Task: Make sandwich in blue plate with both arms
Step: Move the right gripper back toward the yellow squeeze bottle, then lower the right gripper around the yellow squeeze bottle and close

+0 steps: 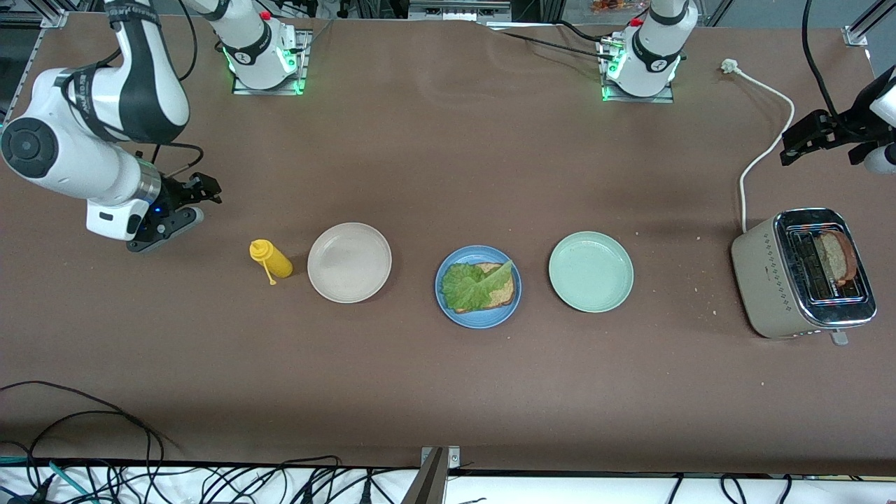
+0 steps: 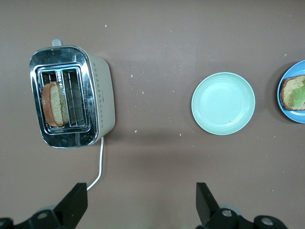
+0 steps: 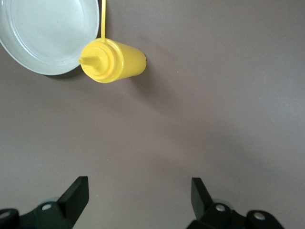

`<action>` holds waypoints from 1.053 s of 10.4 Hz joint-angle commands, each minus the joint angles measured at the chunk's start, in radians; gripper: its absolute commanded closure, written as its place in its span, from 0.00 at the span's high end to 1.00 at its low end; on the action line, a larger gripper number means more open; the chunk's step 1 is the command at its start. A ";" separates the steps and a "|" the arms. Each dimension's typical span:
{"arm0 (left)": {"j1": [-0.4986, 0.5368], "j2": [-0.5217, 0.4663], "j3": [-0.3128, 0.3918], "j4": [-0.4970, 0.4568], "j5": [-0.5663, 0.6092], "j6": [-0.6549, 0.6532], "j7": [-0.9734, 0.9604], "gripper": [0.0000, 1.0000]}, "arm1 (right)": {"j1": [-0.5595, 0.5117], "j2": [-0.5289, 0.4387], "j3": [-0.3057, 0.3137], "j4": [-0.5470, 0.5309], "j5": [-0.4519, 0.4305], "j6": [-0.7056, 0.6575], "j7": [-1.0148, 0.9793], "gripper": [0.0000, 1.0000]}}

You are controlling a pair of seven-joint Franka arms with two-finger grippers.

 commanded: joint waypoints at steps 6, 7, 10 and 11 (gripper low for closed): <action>-0.006 -0.003 -0.005 0.006 0.035 -0.010 -0.007 1.00 | -0.127 0.253 -0.023 -0.021 0.750 0.081 -0.993 1.00; -0.006 -0.003 -0.005 0.006 0.035 -0.010 -0.007 1.00 | -0.140 0.285 -0.023 -0.001 0.788 0.080 -1.071 1.00; -0.006 -0.001 -0.005 0.006 0.035 -0.010 -0.007 1.00 | -0.151 0.345 -0.021 0.011 0.942 0.020 -1.262 1.00; -0.006 -0.001 -0.005 0.006 0.035 -0.010 -0.007 1.00 | -0.157 0.369 -0.021 0.020 1.007 -0.018 -1.325 1.00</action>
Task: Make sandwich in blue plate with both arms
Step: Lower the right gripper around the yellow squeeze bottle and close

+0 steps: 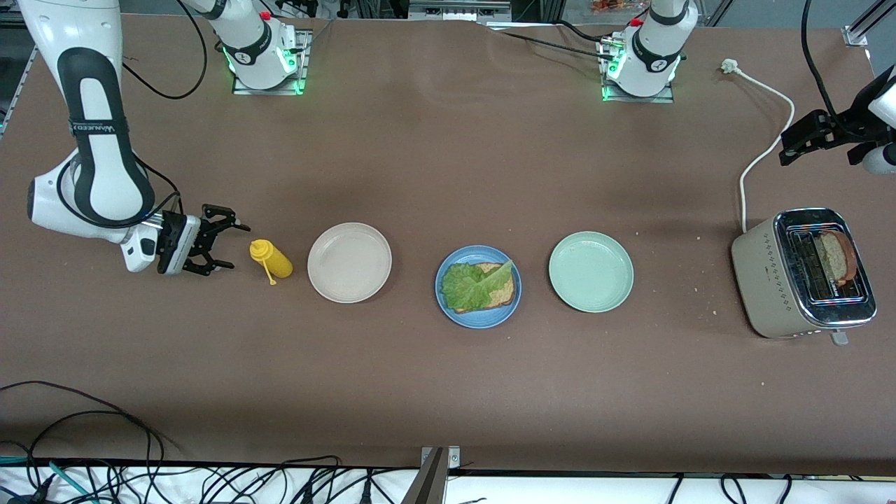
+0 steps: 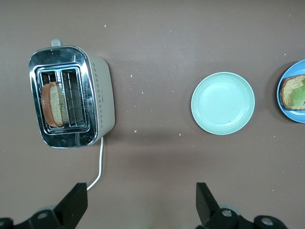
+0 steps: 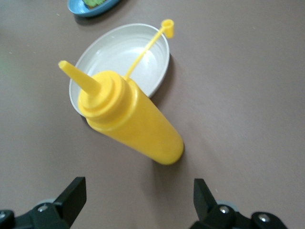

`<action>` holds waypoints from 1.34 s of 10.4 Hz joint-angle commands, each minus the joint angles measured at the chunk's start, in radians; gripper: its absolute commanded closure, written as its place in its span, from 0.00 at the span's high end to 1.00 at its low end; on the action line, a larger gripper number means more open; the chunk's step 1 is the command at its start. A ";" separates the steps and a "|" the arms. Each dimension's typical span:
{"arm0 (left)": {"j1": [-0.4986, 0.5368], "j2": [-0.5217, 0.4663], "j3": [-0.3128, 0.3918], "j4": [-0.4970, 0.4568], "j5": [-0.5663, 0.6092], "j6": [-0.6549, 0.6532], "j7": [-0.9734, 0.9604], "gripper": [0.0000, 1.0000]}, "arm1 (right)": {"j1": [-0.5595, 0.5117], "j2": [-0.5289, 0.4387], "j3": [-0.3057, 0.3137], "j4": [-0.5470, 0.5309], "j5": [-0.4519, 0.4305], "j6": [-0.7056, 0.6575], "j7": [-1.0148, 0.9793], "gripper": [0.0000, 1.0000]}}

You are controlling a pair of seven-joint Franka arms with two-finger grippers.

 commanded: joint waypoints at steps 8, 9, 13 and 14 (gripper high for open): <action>-0.005 -0.001 -0.001 0.008 0.035 -0.010 -0.005 1.00 | -0.042 0.171 0.008 0.141 0.315 -0.286 -0.381 1.00; -0.005 -0.001 -0.001 0.008 0.036 -0.008 -0.007 1.00 | -0.042 0.191 0.008 0.153 0.341 -0.320 -0.405 1.00; -0.005 -0.001 -0.001 0.011 0.035 -0.010 -0.005 1.00 | -0.043 0.219 0.008 0.153 0.360 -0.360 -0.428 0.96; -0.004 -0.001 0.000 0.011 0.035 -0.010 -0.005 1.00 | -0.043 0.219 0.008 0.153 0.358 -0.362 -0.425 0.88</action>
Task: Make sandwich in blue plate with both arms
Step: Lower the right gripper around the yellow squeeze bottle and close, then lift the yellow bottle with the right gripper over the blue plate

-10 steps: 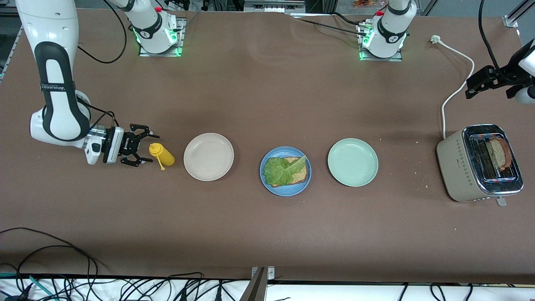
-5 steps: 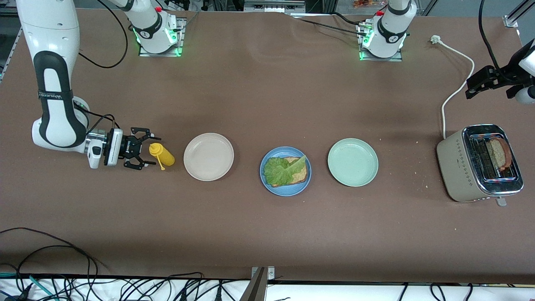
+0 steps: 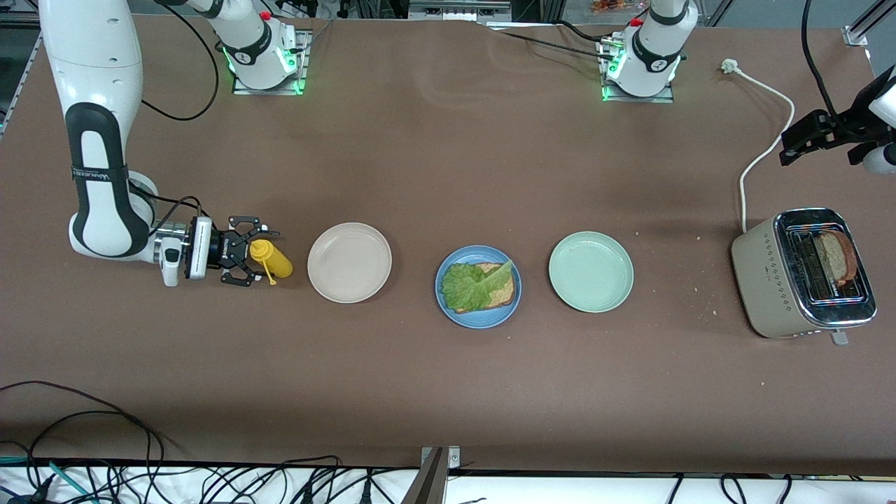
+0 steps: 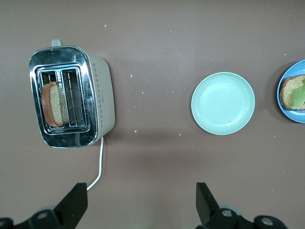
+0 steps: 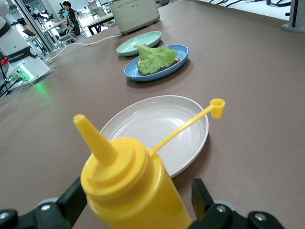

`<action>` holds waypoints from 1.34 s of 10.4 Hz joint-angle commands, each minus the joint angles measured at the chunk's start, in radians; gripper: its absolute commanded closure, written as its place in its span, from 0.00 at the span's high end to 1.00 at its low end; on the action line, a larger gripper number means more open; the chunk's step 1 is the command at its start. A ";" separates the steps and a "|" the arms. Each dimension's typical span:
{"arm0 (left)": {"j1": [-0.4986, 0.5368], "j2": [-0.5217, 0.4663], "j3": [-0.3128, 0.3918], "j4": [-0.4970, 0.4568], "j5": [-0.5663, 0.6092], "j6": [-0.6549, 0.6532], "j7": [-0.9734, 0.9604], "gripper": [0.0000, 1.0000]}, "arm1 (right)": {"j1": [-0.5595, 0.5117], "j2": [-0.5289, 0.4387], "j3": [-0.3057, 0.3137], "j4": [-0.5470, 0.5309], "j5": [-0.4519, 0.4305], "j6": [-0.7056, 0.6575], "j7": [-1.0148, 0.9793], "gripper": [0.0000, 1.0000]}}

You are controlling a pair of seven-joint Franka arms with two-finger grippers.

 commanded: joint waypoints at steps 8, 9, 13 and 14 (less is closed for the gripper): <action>-0.004 0.000 0.000 0.013 0.035 -0.010 -0.005 1.00 | 0.009 0.019 0.008 0.211 -0.244 -0.021 0.443 0.35; -0.004 -0.001 0.000 0.013 0.036 -0.010 -0.005 1.00 | 0.030 0.017 0.008 0.272 -0.309 -0.024 0.568 0.36; -0.004 -0.001 0.000 0.012 0.035 -0.010 -0.005 1.00 | 0.211 0.017 0.011 0.505 -0.539 0.014 1.104 0.36; -0.004 -0.001 0.000 0.013 0.036 -0.010 -0.005 1.00 | 0.270 0.020 0.011 0.555 -0.582 0.055 1.182 0.36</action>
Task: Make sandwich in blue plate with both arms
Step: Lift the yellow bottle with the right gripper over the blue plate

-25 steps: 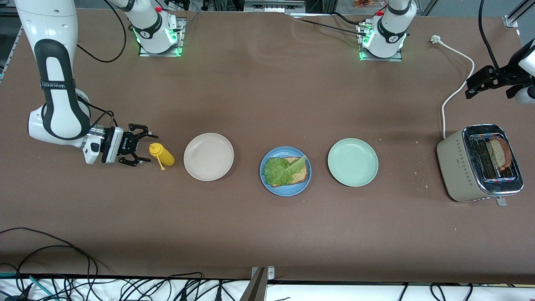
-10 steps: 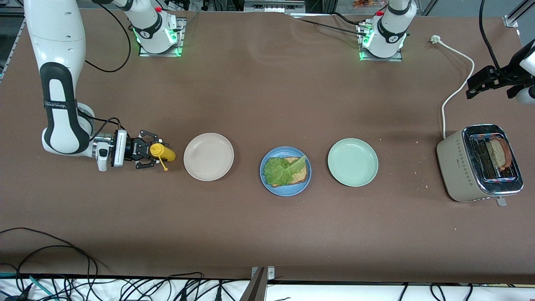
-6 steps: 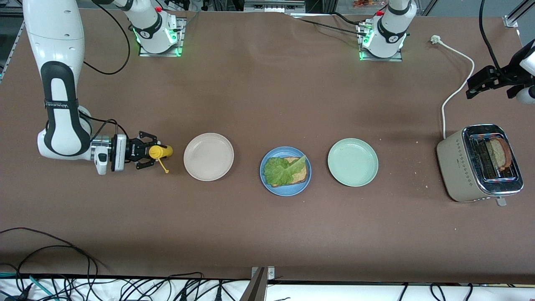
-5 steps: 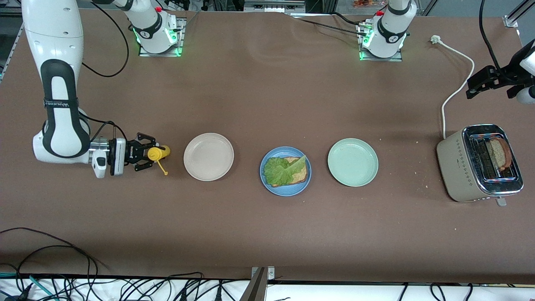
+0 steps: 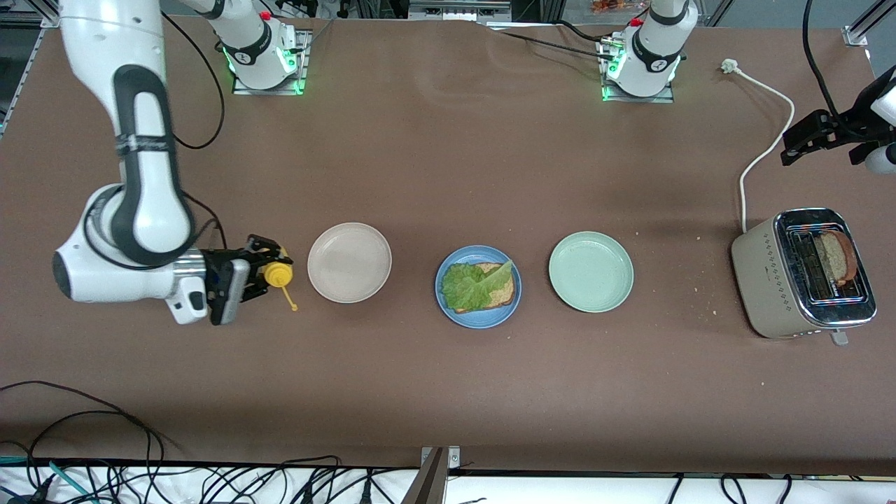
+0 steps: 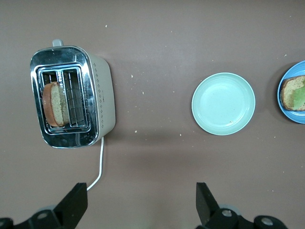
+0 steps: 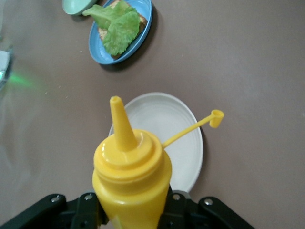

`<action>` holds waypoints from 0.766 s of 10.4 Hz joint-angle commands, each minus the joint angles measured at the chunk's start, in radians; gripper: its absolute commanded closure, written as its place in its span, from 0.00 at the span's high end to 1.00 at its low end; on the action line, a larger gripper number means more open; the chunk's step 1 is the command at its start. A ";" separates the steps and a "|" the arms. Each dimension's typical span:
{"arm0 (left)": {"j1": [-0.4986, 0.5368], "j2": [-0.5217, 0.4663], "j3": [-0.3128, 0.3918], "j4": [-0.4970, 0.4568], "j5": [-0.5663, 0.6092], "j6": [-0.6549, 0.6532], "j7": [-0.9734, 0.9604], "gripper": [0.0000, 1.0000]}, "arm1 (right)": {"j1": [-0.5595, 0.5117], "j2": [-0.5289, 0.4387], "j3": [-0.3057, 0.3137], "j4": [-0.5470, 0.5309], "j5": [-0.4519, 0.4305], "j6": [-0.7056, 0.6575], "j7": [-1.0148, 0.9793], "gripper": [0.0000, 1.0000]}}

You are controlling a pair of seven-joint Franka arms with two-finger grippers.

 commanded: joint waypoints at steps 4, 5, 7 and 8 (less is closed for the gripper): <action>0.008 0.000 0.002 0.011 0.048 -0.008 0.001 1.00 | 0.327 0.037 -0.006 0.150 -0.397 0.324 0.291 0.33; 0.005 0.000 0.001 0.013 0.050 -0.008 -0.001 1.00 | 0.367 0.046 -0.006 0.151 -0.463 0.381 0.335 0.33; 0.003 0.000 -0.001 0.013 0.050 -0.008 -0.001 1.00 | 0.453 0.082 -0.010 0.161 -0.606 0.490 0.400 0.33; 0.003 0.000 -0.001 0.014 0.050 -0.008 -0.001 1.00 | 0.480 0.105 -0.010 0.182 -0.712 0.507 0.460 0.33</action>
